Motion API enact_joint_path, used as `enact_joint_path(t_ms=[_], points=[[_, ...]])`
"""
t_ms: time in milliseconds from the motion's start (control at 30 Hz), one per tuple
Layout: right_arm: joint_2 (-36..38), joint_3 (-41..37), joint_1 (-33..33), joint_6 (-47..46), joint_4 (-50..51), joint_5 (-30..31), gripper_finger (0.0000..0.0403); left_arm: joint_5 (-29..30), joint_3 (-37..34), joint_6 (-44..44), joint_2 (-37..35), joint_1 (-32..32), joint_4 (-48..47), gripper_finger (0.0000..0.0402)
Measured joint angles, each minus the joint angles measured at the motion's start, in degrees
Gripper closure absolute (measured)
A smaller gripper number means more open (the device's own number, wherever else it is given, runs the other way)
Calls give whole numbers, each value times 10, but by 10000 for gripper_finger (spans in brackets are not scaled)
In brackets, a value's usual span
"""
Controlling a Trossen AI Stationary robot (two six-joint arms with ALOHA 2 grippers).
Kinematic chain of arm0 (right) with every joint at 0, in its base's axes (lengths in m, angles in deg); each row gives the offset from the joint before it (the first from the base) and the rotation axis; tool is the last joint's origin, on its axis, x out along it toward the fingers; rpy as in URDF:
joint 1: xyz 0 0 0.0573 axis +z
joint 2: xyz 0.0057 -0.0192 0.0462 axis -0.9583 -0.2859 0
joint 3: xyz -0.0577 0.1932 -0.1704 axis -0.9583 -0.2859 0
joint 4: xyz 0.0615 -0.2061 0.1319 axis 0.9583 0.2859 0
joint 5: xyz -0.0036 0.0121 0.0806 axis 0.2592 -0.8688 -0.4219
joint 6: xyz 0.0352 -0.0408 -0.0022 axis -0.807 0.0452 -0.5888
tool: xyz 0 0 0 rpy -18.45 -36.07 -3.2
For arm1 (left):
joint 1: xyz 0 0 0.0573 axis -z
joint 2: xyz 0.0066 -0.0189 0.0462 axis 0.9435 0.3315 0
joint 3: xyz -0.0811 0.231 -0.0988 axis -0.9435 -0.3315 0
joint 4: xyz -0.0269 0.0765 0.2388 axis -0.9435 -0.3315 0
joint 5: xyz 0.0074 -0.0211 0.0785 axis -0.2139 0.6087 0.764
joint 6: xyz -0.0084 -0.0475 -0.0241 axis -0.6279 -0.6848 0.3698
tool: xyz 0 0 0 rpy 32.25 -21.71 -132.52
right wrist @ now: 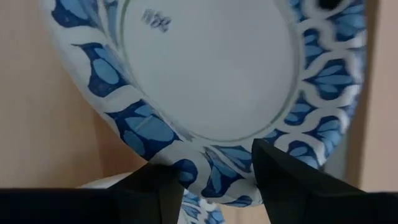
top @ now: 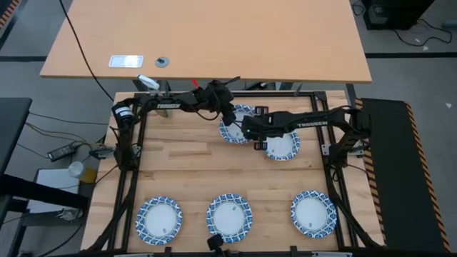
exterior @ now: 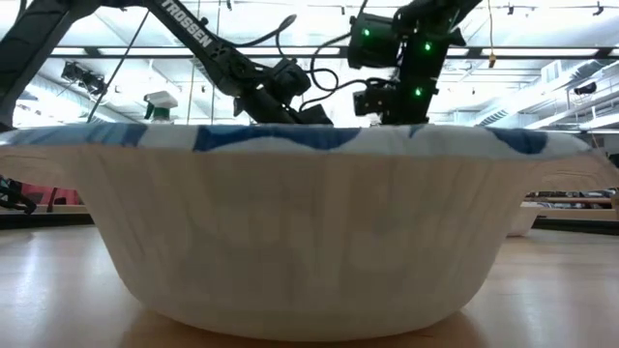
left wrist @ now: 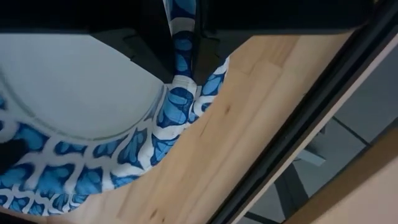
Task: Nest bowls inside each other
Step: Stack the blue white patterned bowl on top of the blue white patterned bowl, then stack the blue white patterned bowl on top of the other blue white patterned bowls
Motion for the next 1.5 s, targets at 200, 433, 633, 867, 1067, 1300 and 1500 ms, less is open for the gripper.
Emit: enact_joint_path(t_ms=[200, 433, 633, 867, 1067, 1300, 1500], points=[[0, -39, -5, 2, -48, -19, 216, -7, 0, 30, 0, 0, -18, 335], [0, -44, -5, 0, -55, -19, 216, -6, 0, 43, 0, -1, -19, 245], [2, -43, -4, -2, -23, -6, 216, -5, -1, 71, -7, -2, -18, 190], [33, -26, 4, -63, 23, -11, 216, 0, -2, 149, -52, 20, -19, 182], [89, -45, 24, -172, 96, -29, 216, -1, -3, 211, -57, 84, -63, 182], [206, -157, 0, -212, 53, -62, 223, -2, -3, 280, -56, 175, -44, 182], [246, -179, -35, -327, 83, -115, 225, 40, -3, 282, -20, 235, 31, 182]])
